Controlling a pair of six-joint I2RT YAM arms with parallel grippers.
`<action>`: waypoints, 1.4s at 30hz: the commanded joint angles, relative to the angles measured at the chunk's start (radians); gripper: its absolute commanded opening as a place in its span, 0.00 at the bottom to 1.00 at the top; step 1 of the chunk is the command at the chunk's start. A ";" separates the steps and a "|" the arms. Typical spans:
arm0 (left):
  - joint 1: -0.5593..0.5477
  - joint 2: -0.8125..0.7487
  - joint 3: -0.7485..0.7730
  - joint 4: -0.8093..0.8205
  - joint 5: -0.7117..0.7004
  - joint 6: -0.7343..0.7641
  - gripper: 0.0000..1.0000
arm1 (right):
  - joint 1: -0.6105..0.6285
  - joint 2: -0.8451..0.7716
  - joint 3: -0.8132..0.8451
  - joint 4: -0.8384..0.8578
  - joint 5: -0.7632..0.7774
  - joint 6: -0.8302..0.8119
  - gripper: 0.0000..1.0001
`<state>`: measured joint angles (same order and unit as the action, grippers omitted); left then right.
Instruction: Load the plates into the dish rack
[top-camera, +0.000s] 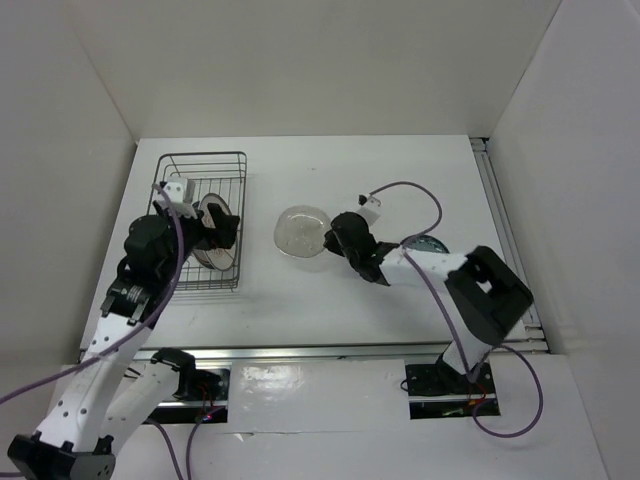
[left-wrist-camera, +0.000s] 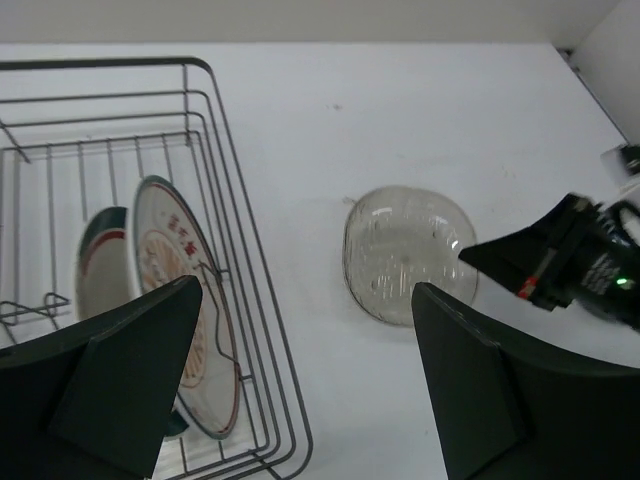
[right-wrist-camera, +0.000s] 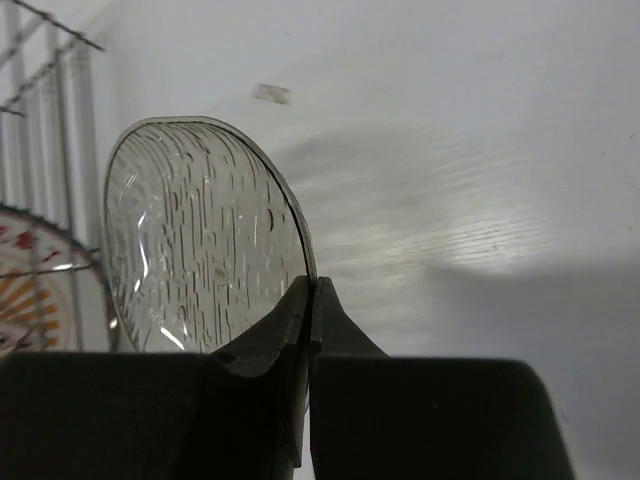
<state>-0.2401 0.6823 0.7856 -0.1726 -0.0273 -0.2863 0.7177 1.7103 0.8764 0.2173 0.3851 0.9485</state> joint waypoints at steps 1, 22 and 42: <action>-0.001 0.077 0.070 0.015 0.154 0.019 1.00 | 0.089 -0.216 -0.040 0.159 0.150 -0.102 0.00; -0.001 0.209 0.118 -0.013 0.337 0.010 0.93 | 0.143 -0.388 -0.172 0.517 -0.170 -0.243 0.00; -0.001 -0.130 0.277 -0.094 -0.498 0.116 0.00 | 0.132 -0.420 -0.140 0.317 -0.215 -0.327 1.00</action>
<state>-0.2440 0.5949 0.9863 -0.3038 -0.2047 -0.2428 0.8623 1.3357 0.7349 0.5747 0.1753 0.6647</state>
